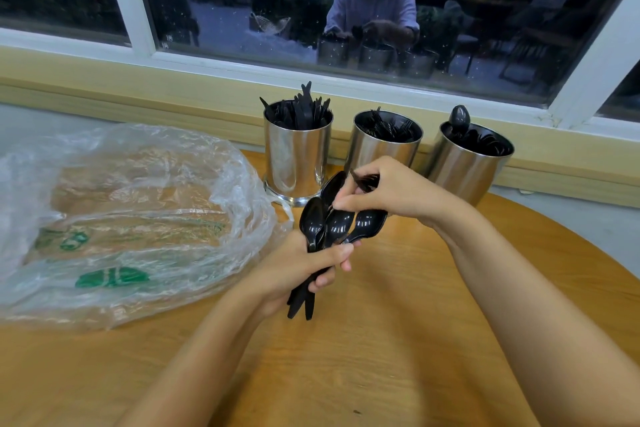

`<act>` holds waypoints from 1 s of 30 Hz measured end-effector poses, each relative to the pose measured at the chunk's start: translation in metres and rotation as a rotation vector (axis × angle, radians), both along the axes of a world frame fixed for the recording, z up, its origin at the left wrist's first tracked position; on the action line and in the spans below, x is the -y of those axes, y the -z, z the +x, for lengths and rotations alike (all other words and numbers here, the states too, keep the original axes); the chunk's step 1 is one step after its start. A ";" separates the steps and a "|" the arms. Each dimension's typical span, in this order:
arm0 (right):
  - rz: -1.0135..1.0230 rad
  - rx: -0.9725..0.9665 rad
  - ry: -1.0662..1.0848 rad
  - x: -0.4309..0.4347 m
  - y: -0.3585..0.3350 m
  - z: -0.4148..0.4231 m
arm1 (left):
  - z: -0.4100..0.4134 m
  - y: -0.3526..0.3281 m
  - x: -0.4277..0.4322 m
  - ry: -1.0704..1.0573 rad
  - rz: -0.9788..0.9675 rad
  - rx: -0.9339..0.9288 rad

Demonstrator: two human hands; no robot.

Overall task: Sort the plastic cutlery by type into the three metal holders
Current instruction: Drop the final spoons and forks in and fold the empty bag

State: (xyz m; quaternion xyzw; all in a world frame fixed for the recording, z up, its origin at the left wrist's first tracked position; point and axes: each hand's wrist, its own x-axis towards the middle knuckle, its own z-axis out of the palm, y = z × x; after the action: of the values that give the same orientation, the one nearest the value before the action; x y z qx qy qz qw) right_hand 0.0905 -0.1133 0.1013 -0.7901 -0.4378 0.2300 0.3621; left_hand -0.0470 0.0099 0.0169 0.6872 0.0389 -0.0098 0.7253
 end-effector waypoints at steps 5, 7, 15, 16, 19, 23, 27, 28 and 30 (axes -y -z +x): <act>0.166 -0.123 0.215 0.000 -0.002 0.007 | 0.004 0.003 0.000 -0.038 -0.029 0.004; 0.192 -0.135 0.258 0.000 0.001 0.012 | 0.004 0.003 0.000 -0.034 -0.052 0.004; 0.253 -0.199 0.305 -0.003 0.018 0.015 | 0.006 0.006 -0.001 -0.048 -0.076 0.010; 0.315 -0.197 0.338 -0.004 0.020 0.015 | 0.007 0.006 0.000 -0.059 -0.086 0.014; 0.504 -0.168 0.447 -0.006 0.024 0.023 | 0.008 0.006 0.001 -0.071 -0.105 0.031; 0.509 -0.057 0.407 -0.004 0.021 0.023 | 0.009 0.006 0.000 -0.073 -0.113 0.052; 0.416 0.040 0.308 -0.004 0.021 0.026 | 0.010 0.010 -0.002 -0.105 -0.080 0.066; 0.399 0.069 0.305 -0.005 0.022 0.026 | 0.011 0.011 -0.002 -0.112 -0.064 0.077; 0.450 0.089 0.360 -0.007 0.023 0.025 | 0.011 0.014 -0.003 -0.137 -0.059 0.096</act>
State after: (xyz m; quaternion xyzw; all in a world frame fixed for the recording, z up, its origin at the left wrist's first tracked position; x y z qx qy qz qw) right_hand 0.1155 -0.1067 0.0778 -0.7641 -0.3461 0.0243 0.5438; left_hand -0.0357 0.0124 0.0032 0.6609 0.0509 0.0717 0.7453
